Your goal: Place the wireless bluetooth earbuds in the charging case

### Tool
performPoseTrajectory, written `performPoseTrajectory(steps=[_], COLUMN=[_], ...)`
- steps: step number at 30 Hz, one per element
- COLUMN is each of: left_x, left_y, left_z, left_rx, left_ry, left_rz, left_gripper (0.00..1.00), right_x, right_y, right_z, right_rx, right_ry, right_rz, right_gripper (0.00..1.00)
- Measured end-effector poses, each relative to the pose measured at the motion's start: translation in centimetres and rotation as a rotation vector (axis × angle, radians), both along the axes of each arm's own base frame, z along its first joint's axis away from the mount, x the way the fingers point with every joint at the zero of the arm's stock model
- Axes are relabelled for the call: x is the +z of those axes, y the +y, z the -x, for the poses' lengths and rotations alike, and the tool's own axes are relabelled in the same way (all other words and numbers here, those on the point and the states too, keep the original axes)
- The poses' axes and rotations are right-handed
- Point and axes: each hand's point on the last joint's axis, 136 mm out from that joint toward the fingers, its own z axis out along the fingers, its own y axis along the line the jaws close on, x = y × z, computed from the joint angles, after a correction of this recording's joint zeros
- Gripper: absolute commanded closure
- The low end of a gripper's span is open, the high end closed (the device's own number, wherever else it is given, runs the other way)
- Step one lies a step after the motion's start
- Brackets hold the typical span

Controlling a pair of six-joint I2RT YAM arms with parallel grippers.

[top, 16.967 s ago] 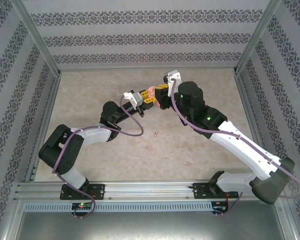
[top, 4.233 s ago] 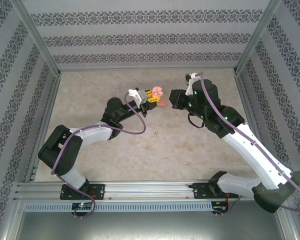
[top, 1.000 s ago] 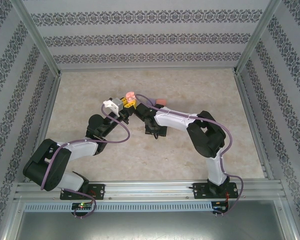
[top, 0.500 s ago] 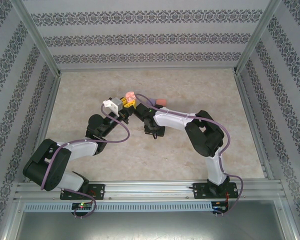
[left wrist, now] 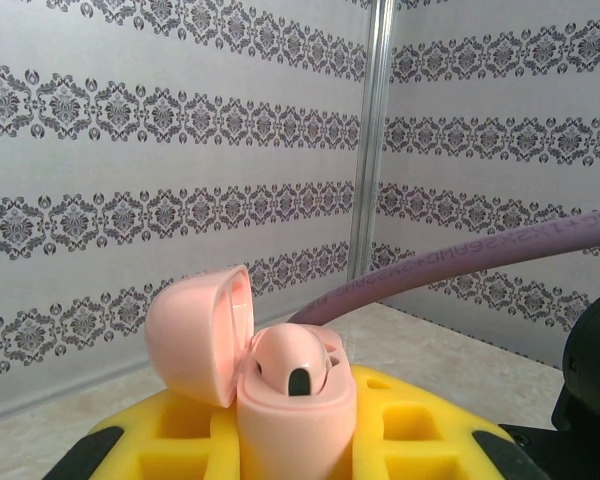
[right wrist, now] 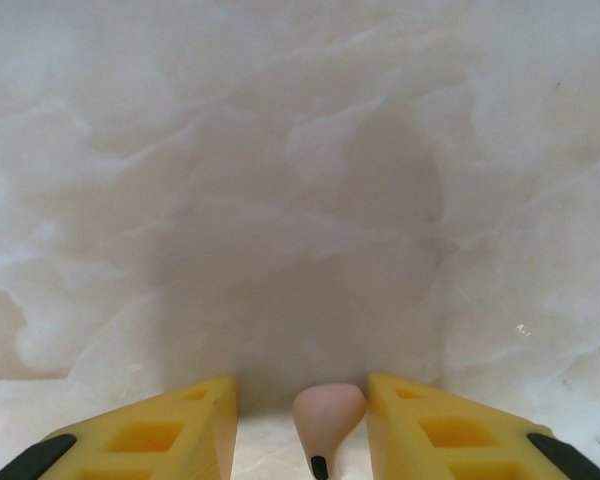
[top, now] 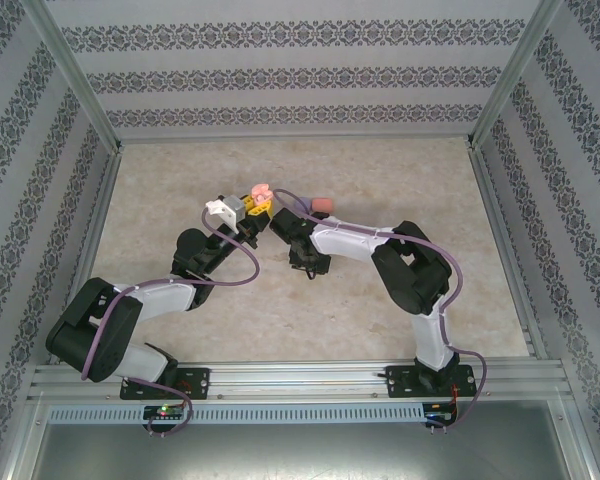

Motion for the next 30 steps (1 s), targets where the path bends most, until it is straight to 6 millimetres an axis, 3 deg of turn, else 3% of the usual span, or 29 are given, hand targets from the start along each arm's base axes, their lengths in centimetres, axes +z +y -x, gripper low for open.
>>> performPoseTrajectory(steps=[21,30], left_x=[-0.03,0.28], left_y=[-0.2,-0.34], left_z=[0.17,0.46], left_rx=[-0.015,-0.03], left_ry=[-0.001,-0.01], left_rz=[-0.003,-0.003], left_gripper=[1.0,1.0], right_x=[0.05,0.24], right_y=[-0.7,-0.91], right_z=[0.06,0.14], right_rx=[-0.01,0.007], right_ry=[-0.012,-0.045], right_rz=[-0.017,-0.036], right_gripper=[0.8,0.81])
